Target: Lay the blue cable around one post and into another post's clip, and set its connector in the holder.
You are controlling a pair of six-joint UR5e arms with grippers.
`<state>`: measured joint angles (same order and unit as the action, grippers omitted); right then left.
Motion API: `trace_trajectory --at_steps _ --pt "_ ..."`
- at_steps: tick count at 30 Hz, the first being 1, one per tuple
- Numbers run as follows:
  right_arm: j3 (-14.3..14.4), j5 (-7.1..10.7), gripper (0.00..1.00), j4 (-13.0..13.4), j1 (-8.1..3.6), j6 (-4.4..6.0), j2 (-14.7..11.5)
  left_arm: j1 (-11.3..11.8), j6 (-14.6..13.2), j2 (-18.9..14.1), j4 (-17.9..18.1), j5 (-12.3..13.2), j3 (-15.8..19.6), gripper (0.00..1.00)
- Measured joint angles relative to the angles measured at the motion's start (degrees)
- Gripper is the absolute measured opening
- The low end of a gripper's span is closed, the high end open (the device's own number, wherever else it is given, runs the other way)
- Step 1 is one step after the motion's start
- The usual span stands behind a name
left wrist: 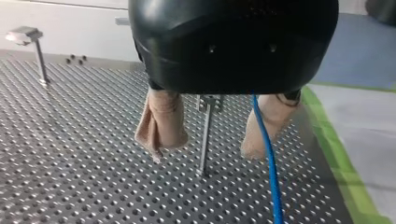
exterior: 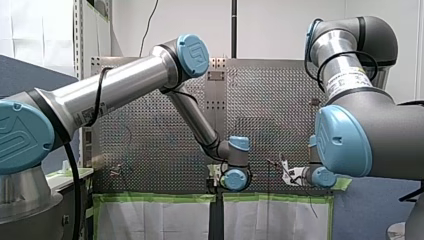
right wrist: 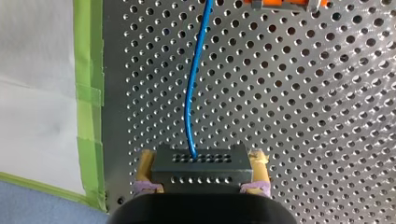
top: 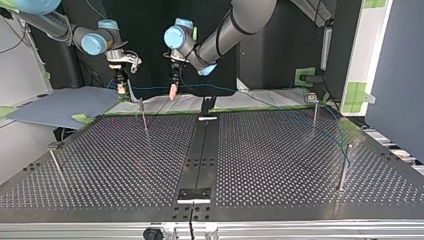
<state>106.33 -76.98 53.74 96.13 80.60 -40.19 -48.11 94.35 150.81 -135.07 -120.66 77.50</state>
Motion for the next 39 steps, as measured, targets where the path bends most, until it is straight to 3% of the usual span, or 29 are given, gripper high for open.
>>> trace_trajectory --at_steps 1,2,10,21,28,39 --pt "-0.1 -0.03 0.0 0.0 -0.08 0.02 0.0 -0.1 0.0 0.0 0.5 0.2 0.0 0.06" --pt "-0.1 -0.05 0.0 -0.1 -0.17 0.06 0.0 -0.1 0.0 0.0 0.9 0.5 0.0 0.0" --pt "-0.7 -0.1 0.0 0.3 -1.23 0.84 0.0 -0.4 -0.2 0.0 2.9 4.3 0.0 0.0" --pt "-1.8 -0.14 0.0 0.6 -2.53 2.06 0.1 -0.6 -2.0 0.1 3.4 5.0 0.0 0.0" --pt "-3.1 -0.18 0.0 0.6 -2.94 2.61 0.1 -0.2 -1.6 0.2 4.9 7.3 -0.2 0.0" --pt "-4.2 -0.27 0.0 0.5 -3.34 2.82 0.2 0.7 0.3 3.2 1.7 9.5 -4.6 0.0"
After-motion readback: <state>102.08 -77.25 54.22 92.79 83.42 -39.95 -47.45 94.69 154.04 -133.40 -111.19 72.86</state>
